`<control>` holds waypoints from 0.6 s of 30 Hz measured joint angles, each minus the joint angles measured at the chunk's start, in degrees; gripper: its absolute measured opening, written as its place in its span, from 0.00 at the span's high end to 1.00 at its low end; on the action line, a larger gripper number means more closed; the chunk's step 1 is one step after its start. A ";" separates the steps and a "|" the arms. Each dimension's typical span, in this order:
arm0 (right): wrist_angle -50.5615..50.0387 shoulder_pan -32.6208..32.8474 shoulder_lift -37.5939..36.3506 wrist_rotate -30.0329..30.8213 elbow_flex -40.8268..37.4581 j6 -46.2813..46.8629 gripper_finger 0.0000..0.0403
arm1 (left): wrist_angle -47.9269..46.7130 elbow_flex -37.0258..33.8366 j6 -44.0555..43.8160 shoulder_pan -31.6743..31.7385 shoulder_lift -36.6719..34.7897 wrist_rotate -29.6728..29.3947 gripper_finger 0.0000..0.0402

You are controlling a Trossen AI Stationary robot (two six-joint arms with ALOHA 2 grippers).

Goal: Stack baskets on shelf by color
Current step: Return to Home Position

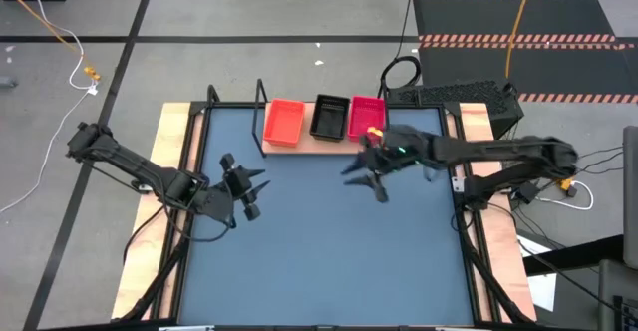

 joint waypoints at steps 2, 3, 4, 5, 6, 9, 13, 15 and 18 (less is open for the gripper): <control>6.77 2.83 -4.42 0.61 -5.34 2.08 0.70 | 6.97 -4.27 3.56 0.57 -1.58 0.13 0.62; 10.19 4.15 -6.60 2.16 -8.43 2.95 0.70 | 10.94 -6.39 4.92 1.16 -2.54 0.57 0.62; 13.93 5.41 -8.90 4.19 -11.66 3.73 0.70 | 14.63 -8.50 6.25 1.83 -3.70 1.49 0.62; 17.47 6.44 -11.02 6.48 -14.72 4.30 0.70 | 17.95 -11.08 7.24 2.56 -5.32 2.50 0.62; 20.60 7.20 -13.28 8.81 -17.71 4.70 0.70 | 21.16 -13.44 8.12 3.33 -6.81 3.48 0.62; 25.43 8.34 -19.91 12.30 -25.45 5.58 0.70 | 30.65 -20.71 10.41 5.83 -11.44 6.65 0.62; 26.33 7.24 -28.86 13.38 -32.29 6.04 0.70 | 41.53 -30.28 13.67 8.78 -17.13 10.25 0.62; 26.41 6.41 -33.10 13.53 -35.03 6.67 0.70 | 46.57 -34.16 15.76 10.02 -19.19 12.49 0.62; 26.49 5.46 -38.66 13.01 -38.46 7.44 0.70 | 50.39 -38.44 17.89 11.77 -21.60 14.45 0.62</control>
